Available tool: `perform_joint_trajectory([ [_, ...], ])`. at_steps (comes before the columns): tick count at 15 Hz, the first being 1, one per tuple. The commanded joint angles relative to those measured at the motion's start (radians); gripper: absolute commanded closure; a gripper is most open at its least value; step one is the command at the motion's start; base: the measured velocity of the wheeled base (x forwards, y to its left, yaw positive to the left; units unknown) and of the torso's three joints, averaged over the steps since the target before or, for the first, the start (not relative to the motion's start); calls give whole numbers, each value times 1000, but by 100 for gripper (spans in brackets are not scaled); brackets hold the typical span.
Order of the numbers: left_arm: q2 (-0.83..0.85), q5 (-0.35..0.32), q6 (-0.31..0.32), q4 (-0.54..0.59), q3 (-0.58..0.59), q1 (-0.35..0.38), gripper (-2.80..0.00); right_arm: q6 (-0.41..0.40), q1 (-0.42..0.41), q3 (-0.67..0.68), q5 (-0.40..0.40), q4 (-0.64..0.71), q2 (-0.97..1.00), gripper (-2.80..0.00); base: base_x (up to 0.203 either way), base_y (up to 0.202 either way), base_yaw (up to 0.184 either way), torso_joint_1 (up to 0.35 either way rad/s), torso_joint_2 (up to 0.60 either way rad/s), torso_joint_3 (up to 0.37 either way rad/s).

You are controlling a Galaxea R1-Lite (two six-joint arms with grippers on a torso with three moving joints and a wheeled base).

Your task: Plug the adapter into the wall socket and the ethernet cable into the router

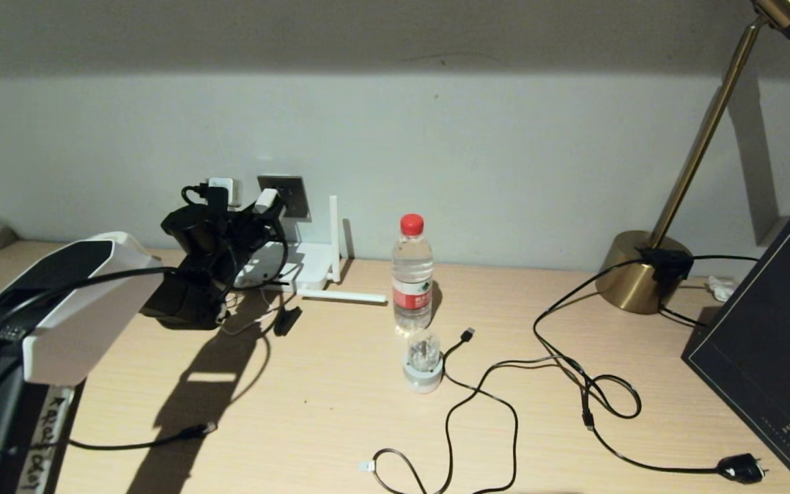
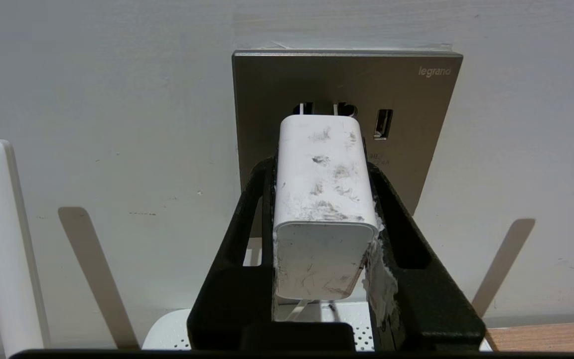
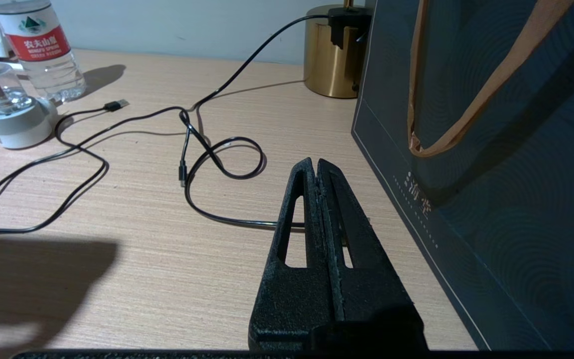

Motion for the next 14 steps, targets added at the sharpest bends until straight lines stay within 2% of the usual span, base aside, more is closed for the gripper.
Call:
perform_joint_trajectory([
  [1, -11, -1, 0, -10, 2, -3, 0, 0, 0, 35, 0, -1, 1, 0, 0, 0, 0, 0, 0, 0],
  [14, -45, 4, 0, 1, 13, -20, 0, 0, 0, 35, 0, -1, 1, 0, 0, 0, 0, 0, 0, 0],
])
